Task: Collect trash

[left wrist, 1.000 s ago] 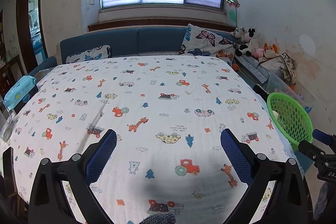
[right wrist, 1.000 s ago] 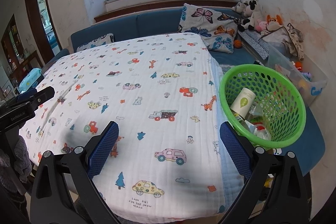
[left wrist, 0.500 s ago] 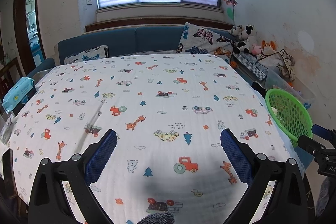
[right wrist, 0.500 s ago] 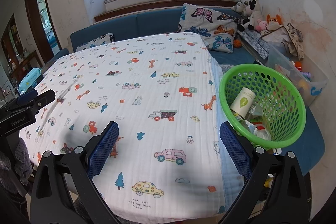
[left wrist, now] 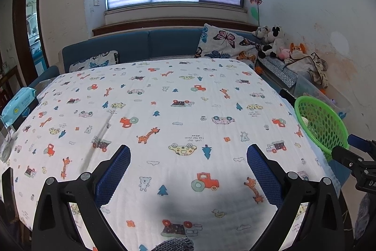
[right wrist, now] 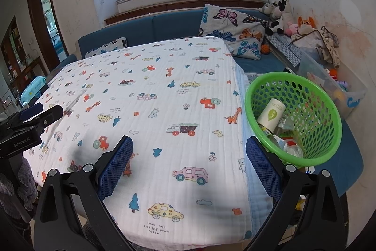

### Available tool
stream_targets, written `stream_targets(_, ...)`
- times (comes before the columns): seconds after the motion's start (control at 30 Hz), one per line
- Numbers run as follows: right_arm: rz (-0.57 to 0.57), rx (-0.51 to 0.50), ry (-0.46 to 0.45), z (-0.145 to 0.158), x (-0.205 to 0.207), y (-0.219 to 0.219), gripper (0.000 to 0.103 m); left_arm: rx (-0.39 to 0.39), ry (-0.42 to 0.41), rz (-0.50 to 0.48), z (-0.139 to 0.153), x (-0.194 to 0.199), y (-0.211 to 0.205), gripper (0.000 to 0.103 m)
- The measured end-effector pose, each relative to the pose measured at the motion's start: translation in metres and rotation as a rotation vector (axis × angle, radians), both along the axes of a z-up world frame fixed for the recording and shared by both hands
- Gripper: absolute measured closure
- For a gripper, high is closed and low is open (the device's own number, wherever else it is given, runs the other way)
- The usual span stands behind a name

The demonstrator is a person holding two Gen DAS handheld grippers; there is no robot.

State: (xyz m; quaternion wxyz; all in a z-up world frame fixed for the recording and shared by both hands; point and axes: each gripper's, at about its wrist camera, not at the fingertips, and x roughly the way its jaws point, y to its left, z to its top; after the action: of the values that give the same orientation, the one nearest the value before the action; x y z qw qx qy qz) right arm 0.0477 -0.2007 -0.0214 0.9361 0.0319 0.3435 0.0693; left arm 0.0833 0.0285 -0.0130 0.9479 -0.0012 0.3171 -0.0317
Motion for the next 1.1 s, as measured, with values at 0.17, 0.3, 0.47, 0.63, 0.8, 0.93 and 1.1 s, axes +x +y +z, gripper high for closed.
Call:
stream_targets(0.17, 0.0, -0.003, 0.0, 0.0, -0.0001, -0.0002, 0.007, 0.002, 0.003, -0.004, -0.0012, -0.0003, -0.0014, 0.007)
stream_targets(0.3, 0.001, -0.005, 0.0, -0.0001, -0.0004, 0.001, 0.007, 0.006, 0.004, -0.011, -0.0024, -0.0012, -0.0025, 0.007)
stream_targets(0.47, 0.001, -0.005, 0.001, -0.0001, -0.0005, 0.0005, 0.007, 0.005, 0.005, -0.011, -0.0027, -0.0014, -0.0028, 0.007)
stream_targets(0.63, 0.002, -0.006, 0.002, -0.0007, -0.0002, 0.0014, 0.007, 0.004, 0.008, -0.016, -0.0038, -0.0024, -0.0042, 0.007)
stream_targets(0.8, 0.005, -0.005, 0.003, -0.0014, -0.0003, 0.0025, 0.007, 0.004, 0.006, -0.016, -0.0052, -0.0034, -0.005, 0.007)
stream_targets(0.93, 0.003, -0.007, 0.004, -0.0026, -0.0001, 0.004, 0.007, 0.007, 0.006, -0.016, -0.0048, -0.0029, -0.0049, 0.007)
stream_targets(1.1, 0.003, -0.008, 0.004, -0.0024, 0.0, 0.004, 0.007, 0.01, 0.003, -0.019, -0.0048, -0.0032, -0.0055, 0.007)
